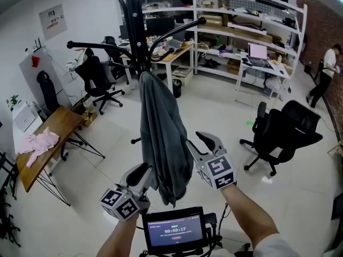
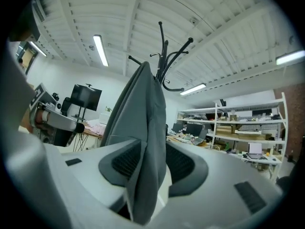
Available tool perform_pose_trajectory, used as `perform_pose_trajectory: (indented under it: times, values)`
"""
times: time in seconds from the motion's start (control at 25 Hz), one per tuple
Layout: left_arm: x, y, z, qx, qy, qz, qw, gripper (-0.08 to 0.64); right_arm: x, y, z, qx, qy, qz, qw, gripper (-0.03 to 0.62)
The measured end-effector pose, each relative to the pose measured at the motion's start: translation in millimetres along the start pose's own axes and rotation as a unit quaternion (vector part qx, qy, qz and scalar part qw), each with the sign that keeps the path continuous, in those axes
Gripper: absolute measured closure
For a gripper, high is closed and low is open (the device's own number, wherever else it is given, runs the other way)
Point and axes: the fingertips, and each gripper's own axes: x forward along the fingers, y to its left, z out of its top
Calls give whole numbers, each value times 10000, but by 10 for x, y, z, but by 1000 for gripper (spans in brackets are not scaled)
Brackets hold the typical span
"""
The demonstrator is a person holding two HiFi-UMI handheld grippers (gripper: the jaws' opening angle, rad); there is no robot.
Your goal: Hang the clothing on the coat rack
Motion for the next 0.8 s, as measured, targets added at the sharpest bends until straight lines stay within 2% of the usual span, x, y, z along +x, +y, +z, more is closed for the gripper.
perform_pose_trajectory:
  times: [0.2,0.28,0.4,0.48,0.8]
  values:
    - [-243,-55,-72,-86,149,-138,9998,477,-231,307,30,282,-5,97,9996,414]
    - [-347,-62,-120,-90,241,-161,9995,506,-329,441,57,377,-41,131,9992,418]
    - [-475,-81,-165,-160,309,-252,9991,520,-446,621,95,504,-78,173,9985,466]
    - [-556,-99,-161,-225,286,-316,9988,551,-508,715,106,596,-83,161,9981,467]
    - [-833,-184,-204,-225,407,-509,9976,560,-727,1000,38,913,22,55,9958,472]
